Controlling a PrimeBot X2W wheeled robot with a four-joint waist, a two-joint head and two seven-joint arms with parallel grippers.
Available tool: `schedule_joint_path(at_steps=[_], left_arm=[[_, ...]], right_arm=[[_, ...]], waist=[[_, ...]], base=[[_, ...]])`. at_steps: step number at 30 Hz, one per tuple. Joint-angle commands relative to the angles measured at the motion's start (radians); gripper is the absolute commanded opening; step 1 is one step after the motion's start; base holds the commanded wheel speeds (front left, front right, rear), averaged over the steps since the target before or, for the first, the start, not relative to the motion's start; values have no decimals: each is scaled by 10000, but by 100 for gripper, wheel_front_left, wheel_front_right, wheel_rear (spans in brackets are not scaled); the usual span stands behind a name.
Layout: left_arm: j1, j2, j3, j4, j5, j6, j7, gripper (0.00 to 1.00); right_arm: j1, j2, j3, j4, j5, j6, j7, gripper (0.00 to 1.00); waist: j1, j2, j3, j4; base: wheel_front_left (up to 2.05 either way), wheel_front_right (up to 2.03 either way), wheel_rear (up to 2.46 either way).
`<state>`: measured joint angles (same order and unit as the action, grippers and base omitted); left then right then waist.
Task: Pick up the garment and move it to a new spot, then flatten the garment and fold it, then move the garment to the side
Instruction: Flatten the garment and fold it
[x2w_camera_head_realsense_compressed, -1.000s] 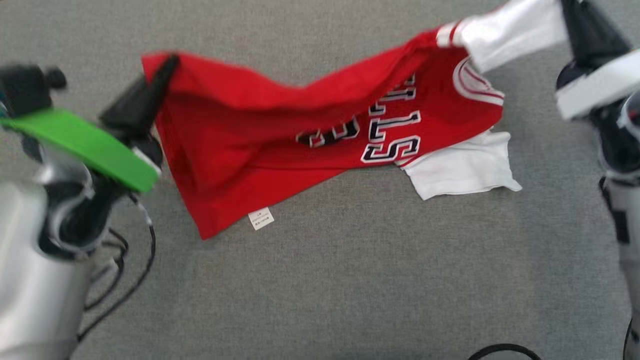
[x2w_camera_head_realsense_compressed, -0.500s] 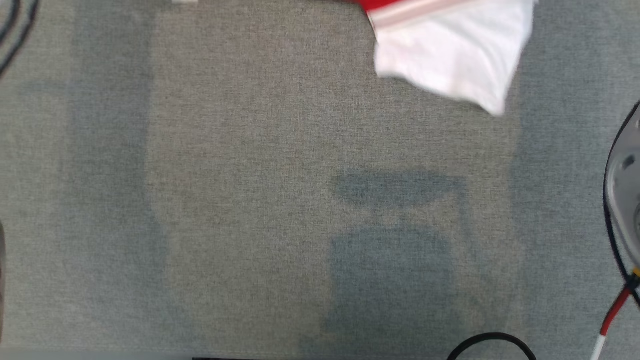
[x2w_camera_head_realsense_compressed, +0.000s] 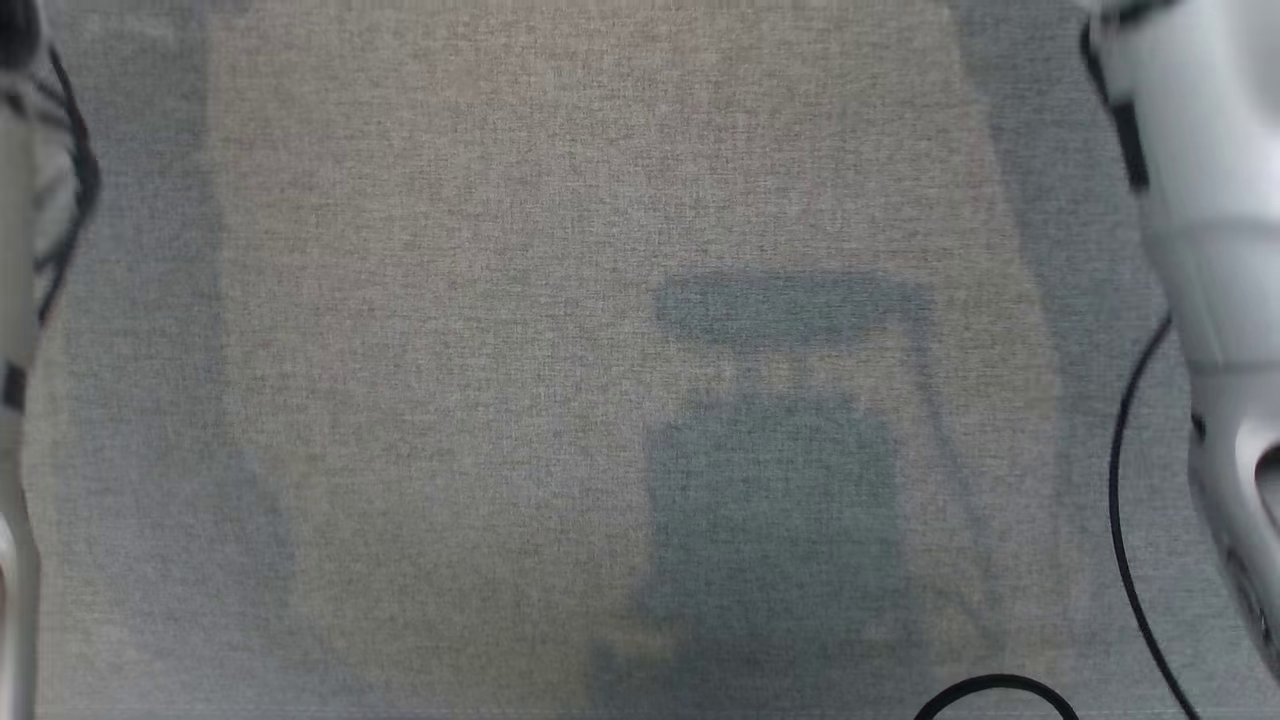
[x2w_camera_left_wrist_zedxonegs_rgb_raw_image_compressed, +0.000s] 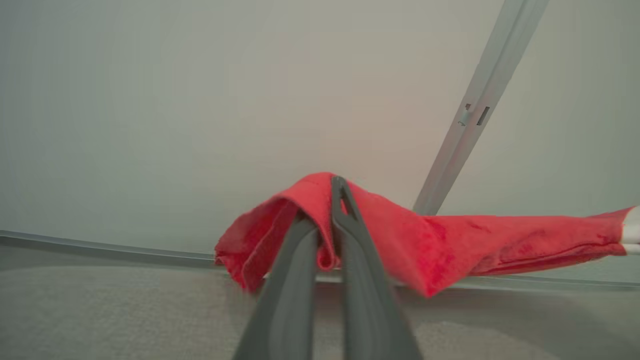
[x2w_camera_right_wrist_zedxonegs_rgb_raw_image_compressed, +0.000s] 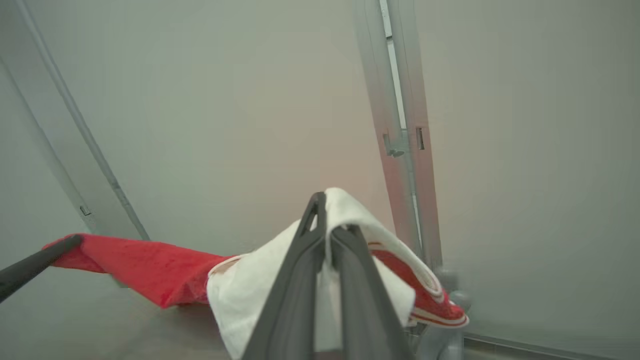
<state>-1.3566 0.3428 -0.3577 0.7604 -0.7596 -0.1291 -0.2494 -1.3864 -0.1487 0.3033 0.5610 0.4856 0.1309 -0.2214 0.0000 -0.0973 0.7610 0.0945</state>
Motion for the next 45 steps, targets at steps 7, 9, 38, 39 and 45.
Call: schedule_joint_path(at_steps=[7, 9, 38, 39, 45], left_arm=[[4982, 1219, -857, -1899, -1838, -11, -19, 0], [6269, 1572, -1034, -2407, -1970, -9, -43, 0], [14934, 1838, -1583, -9243, -2561, 4320, 846, 0], [14699, 1901, -1569, -9253, -2577, 4327, 1001, 0], [12597, 2178, -1819, -8678, -2336, 4087, 2372, 0]], right_arm=[[6363, -1674, -604, -2638, 1559, -6, -238, 0], [7858, -1817, -1018, -3225, 1737, -8, -191, 0], [15188, -1889, -2294, -6790, 3145, -3, 2653, 0], [14780, -1929, -2257, -6713, 3088, -3, 2789, 0], [12175, -1928, -1820, -5526, 2820, -3, 3436, 0]], waist=[[0, -2, -2129, -116], [0, -2, -2693, -148], [0, -2, -4756, -372], [0, -2, -4680, -340], [0, -2, -4101, 11]], base=[[0, 0, 0], [0, 0, 0], [0, 0, 0], [0, 0, 0], [0, 0, 0]])
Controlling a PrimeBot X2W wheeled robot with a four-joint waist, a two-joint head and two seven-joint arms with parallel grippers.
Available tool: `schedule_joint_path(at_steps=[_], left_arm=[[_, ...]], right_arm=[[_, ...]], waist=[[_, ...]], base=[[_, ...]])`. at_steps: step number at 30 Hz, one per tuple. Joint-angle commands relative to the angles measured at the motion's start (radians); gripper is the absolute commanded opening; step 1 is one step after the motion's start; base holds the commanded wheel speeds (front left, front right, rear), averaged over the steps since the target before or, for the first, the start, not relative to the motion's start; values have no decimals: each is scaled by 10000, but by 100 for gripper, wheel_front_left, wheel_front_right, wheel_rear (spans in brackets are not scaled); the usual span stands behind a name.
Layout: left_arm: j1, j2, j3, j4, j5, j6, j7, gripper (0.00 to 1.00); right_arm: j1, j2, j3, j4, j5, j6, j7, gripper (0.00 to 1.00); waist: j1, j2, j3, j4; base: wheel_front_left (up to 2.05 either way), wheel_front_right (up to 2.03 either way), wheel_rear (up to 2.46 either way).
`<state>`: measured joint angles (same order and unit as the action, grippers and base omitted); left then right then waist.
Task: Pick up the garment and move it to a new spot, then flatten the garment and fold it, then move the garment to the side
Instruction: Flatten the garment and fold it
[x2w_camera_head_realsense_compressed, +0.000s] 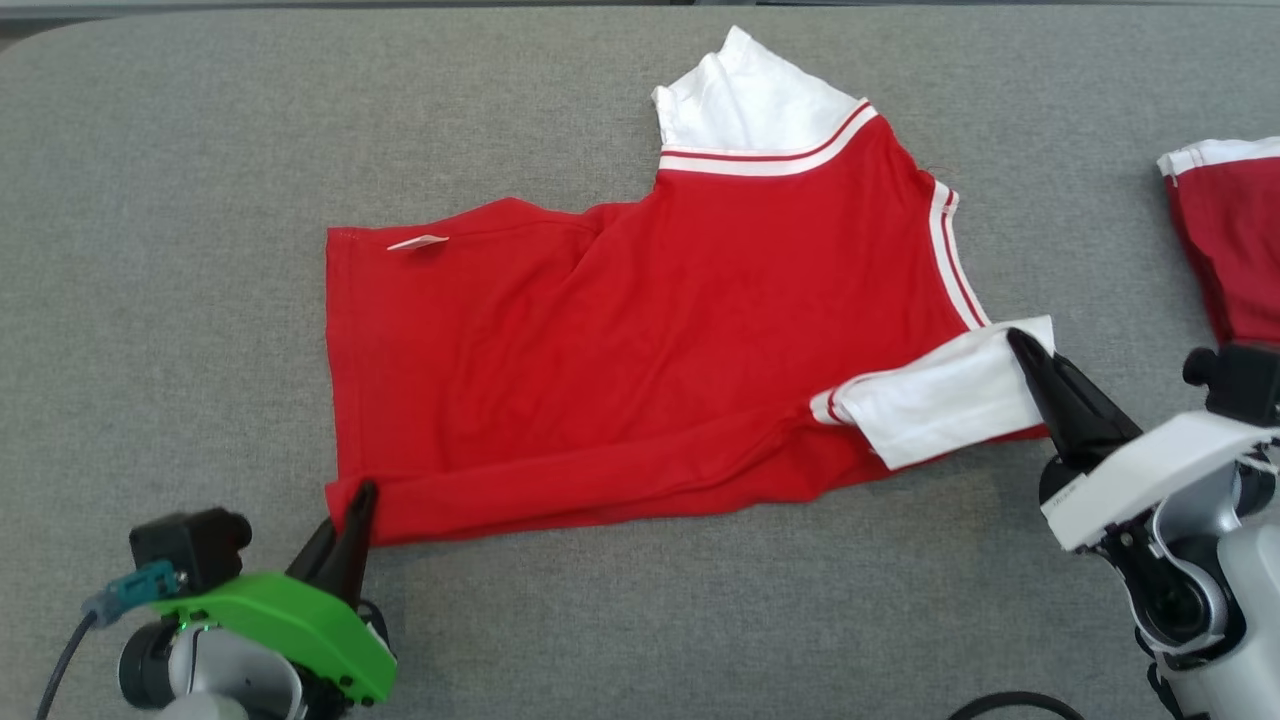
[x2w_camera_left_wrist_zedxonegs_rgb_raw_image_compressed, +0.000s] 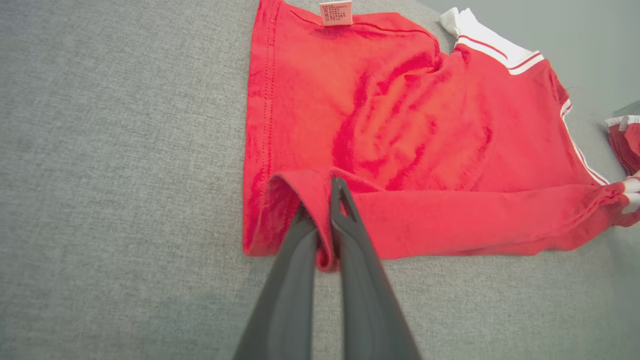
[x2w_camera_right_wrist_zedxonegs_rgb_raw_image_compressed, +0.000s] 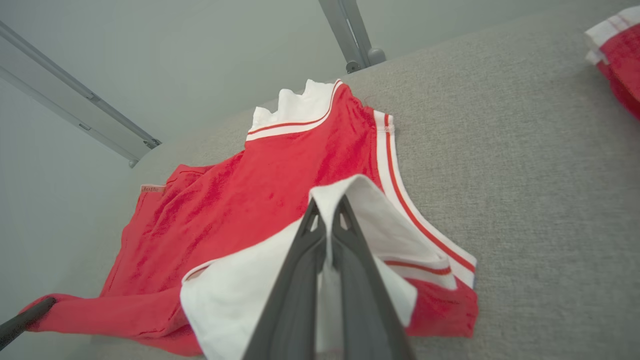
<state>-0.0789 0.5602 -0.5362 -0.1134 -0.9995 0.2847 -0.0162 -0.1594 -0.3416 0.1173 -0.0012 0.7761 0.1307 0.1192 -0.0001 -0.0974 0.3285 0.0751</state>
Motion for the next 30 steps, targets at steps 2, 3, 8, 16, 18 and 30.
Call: schedule_joint_path(at_steps=[2, 3, 8, 16, 18, 30], left_arm=[[-834, -186, -101, 426, 41, -153, 314, 0], [-1134, -279, -126, 623, 8, -220, 431, 0], [-2388, -547, -364, 1778, -30, -602, 1100, 0], [-3296, -1021, -223, 3144, -1098, -1297, 2071, 0], [-3458, -1047, -268, 3449, -1168, -1382, 2272, 13], [-2996, -756, -465, 3852, -341, -1220, 1389, 100]], right_arm=[[-689, -13, 190, 558, -260, -1, 12, 0], [-925, 40, 284, 801, -253, -1, -4, 0], [-1866, -45, 781, 1861, -418, -1, -268, 0], [-2884, -519, 1578, 3352, -681, -1, -103, 0], [-3151, -609, 1935, 3620, -738, -1, 70, 13], [-3258, -1120, 2554, 3866, -867, -3, -1202, 100]], waist=[[1, -1, 363, 309], [1, -1, 412, 357], [1, -1, 584, 491], [1, -1, 462, 554], [1, -1, 346, 565], [1, -1, -555, 565]], base=[[0, 0, 0], [0, 0, 0], [0, 0, 0], [0, 0, 0], [0, 0, 0], [0, 0, 0]])
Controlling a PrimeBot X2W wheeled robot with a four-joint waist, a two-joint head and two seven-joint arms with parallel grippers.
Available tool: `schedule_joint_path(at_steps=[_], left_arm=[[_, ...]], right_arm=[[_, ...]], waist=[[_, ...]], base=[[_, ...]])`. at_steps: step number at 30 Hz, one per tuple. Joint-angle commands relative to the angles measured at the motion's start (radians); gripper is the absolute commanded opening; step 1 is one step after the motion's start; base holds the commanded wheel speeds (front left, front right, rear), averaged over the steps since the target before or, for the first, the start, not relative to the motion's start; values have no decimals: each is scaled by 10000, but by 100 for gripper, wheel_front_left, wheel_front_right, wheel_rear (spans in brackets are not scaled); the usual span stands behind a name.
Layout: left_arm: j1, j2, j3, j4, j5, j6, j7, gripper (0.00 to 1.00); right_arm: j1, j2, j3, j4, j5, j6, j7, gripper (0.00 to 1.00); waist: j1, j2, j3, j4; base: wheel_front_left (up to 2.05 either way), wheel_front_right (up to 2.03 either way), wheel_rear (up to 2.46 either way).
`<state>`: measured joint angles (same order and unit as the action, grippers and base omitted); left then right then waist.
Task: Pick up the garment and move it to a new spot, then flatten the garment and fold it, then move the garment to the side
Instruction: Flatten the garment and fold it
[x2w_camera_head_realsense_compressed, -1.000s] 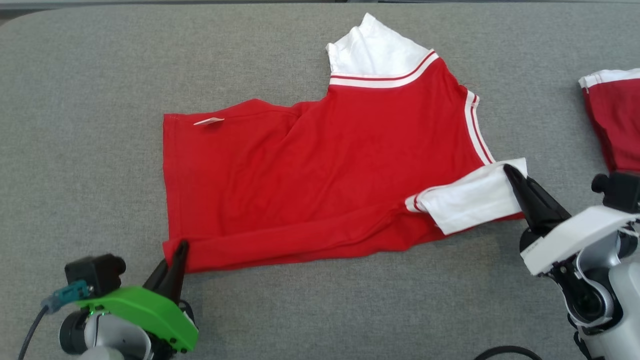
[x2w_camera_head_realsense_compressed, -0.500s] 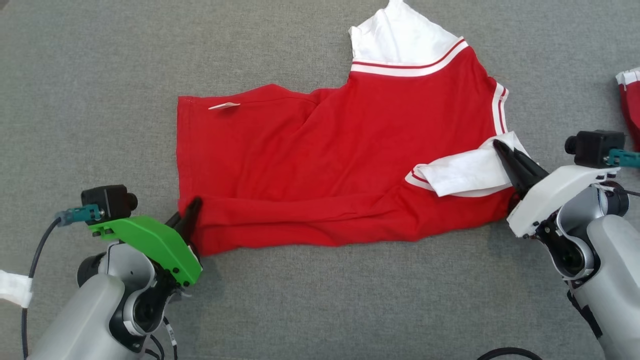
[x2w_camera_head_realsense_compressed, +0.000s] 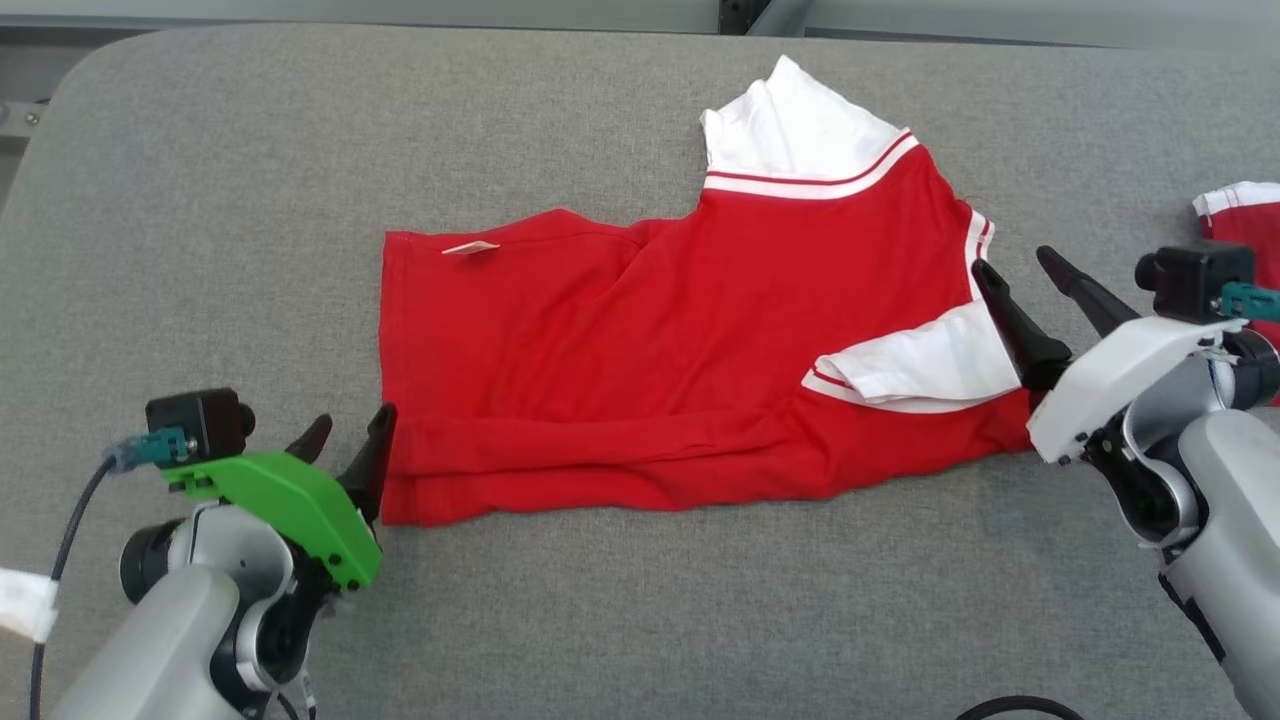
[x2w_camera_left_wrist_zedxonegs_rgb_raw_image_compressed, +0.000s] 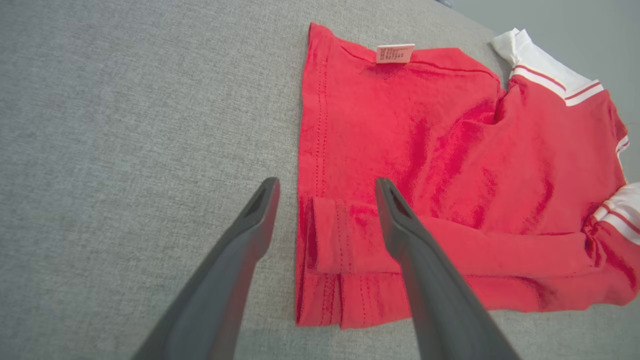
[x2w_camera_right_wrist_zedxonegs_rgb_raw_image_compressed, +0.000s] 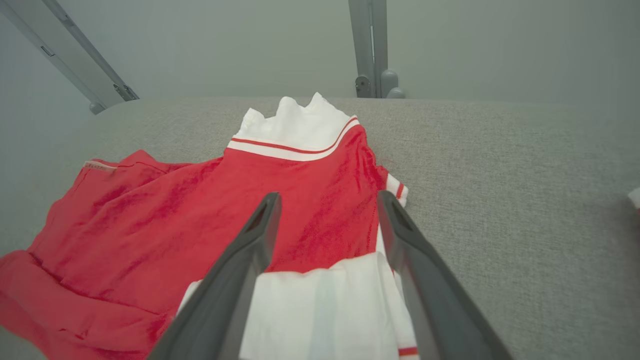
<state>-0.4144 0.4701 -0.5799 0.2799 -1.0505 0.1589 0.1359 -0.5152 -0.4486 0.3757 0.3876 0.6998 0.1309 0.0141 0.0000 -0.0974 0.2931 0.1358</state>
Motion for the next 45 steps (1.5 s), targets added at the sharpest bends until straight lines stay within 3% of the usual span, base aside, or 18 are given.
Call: schedule_joint_path(at_steps=[1, 6, 9, 11, 14, 19, 24, 29, 38, 45], left_arm=[[524, 210, -63, -230, 316, 76, -336, 100], [1511, 335, 33, -999, 575, 300, -1396, 100], [2260, 337, 176, -1599, 1207, 424, -2932, 100], [2793, 355, 37, -1680, 1875, 686, -3579, 100], [3305, -50, 300, -1847, 2350, 799, -3954, 100], [4015, -1038, 1286, -1726, 3181, 400, -4000, 100], [3964, -1464, 1434, -718, 3548, -342, -4004, 100], [3253, -1541, 1281, 327, 3477, -733, -3687, 100], [1946, -1645, 986, 1619, 3240, -1439, -2847, 100], [1396, -1895, 855, 2488, 3046, -1763, -2478, 100]], right_arm=[[429, -122, -110, -98, -165, -5, -339, 100], [1264, -350, -482, -406, -470, -5, -996, 100], [1948, -433, -810, -598, -1307, -5, -1619, 100], [2407, -309, -1087, -652, -1966, -5, -2038, 100], [3098, 111, -1685, -625, -2904, -5, -2496, 100], [3972, 1175, -2701, -379, -4084, -6, -2746, 100], [3743, 1735, -2732, 147, -4558, -9, -2781, 100], [2912, 1669, -2441, 942, -4594, -9, -2529, 100], [1347, 1297, -1709, 2153, -4243, -8, -950, 100], [1005, 1219, -1273, 2739, -3765, -8, -73, 100]], waist=[[0, -1, -252, -63], [0, -1, -470, -197], [0, -1, -622, -336], [0, -1, -713, -424], [0, -1, -823, -473], [0, -1, -971, -426], [0, -1, -880, -489], [0, -1, -652, -446], [0, -1, 149, -297], [0, -1, 438, -183]], base=[[0, 0, 0], [0, 0, 0], [0, 0, 0], [0, 0, 0], [0, 0, 0], [0, 0, 0], [0, 0, 0], [0, 0, 0], [0, 0, 0], [0, 0, 0]])
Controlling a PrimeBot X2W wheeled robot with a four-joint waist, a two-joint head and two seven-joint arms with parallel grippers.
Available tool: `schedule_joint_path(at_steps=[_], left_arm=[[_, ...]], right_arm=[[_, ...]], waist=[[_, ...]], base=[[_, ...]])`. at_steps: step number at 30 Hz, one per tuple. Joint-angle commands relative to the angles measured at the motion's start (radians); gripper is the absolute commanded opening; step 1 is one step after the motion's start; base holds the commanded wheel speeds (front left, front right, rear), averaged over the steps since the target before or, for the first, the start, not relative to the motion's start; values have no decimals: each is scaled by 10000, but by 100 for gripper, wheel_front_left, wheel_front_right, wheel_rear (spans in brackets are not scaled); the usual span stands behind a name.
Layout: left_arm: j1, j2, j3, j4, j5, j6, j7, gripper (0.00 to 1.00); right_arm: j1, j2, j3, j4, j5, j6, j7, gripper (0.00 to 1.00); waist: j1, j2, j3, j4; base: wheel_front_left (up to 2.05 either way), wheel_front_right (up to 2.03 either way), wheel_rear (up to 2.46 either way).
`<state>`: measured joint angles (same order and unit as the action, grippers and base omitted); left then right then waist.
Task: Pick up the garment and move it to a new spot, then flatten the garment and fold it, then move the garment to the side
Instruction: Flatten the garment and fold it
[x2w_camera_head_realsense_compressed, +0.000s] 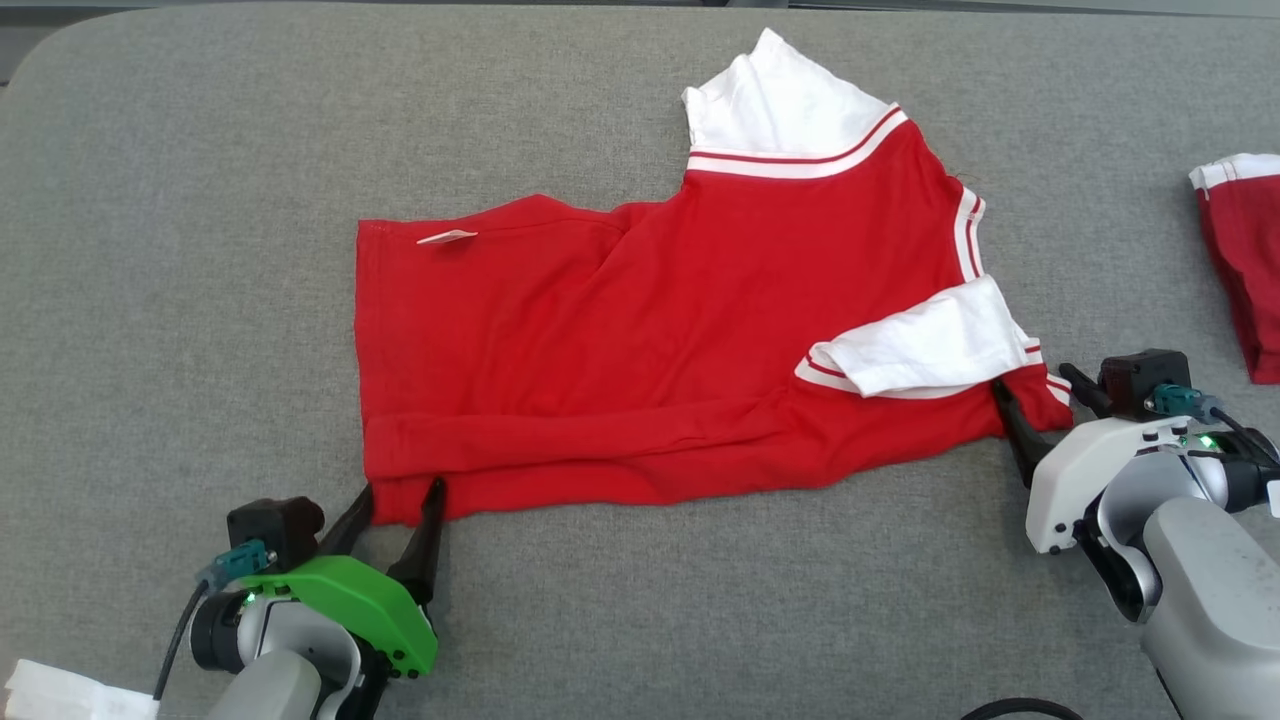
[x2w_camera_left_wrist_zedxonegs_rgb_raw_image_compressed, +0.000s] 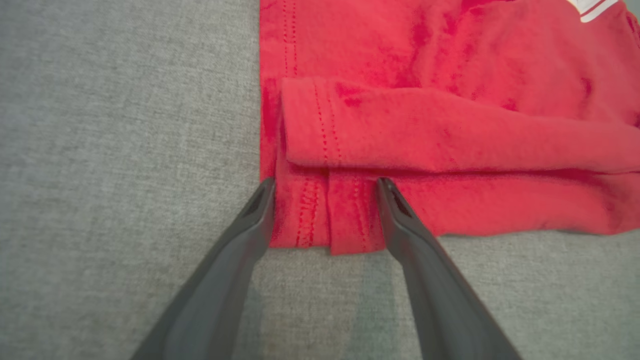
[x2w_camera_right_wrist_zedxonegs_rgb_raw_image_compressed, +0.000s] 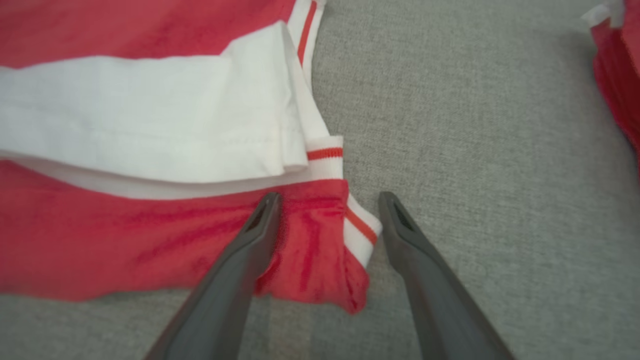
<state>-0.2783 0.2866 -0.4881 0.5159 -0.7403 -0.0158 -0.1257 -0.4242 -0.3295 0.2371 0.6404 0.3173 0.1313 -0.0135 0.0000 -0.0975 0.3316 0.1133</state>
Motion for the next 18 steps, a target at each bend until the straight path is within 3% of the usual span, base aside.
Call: schedule_joint_path(at_steps=[1, 3, 4, 5, 6, 7, 8, 13, 18], left_arm=[[7, -84, -93, 263, -101, -55, 244, 100], [35, -100, -226, 491, -192, -209, 494, 100], [87, -170, -237, 588, -359, -309, 686, 69], [169, -230, -330, 678, -496, -444, 970, 0], [169, -230, -330, 678, -496, -444, 970, 0], [248, -269, -448, 717, -619, -601, 1237, 0], [302, -300, -516, 700, -727, -713, 1419, 0], [353, 27, -515, 277, -1205, -915, 2142, 0], [199, 942, -218, -1089, -1738, -970, 3097, 0]], right_arm=[[111, 29, 251, 230, 181, -12, 325, 100], [159, -1, 538, 165, 461, -3, 509, 100], [184, 15, 723, 118, 687, -3, 635, 100], [218, 10, 945, 32, 926, 23, 775, 49], [218, 10, 945, 32, 926, 23, 775, 49], [253, -36, 1092, -29, 1174, 34, 910, 18], [279, -139, 1247, -122, 1428, 34, 1053, 0], [277, -953, 1751, -758, 2535, 1, 1757, 0], [38, -2091, 1948, -1909, 3893, -10, 3112, 0]], waist=[[0, 1, 58, 41], [0, 1, 44, 27], [0, 1, 27, 17], [0, 1, -3, 6], [0, 1, -3, 6], [0, 1, -45, -5], [0, 1, -98, -14], [0, 1, -410, -33], [0, 1, -756, -61]], base=[[0, 0, 0], [0, 0, 0], [0, 0, 0], [0, 0, 0], [0, 0, 0], [0, 0, 0], [0, 0, 0], [0, 0, 0], [0, 0, 0]])
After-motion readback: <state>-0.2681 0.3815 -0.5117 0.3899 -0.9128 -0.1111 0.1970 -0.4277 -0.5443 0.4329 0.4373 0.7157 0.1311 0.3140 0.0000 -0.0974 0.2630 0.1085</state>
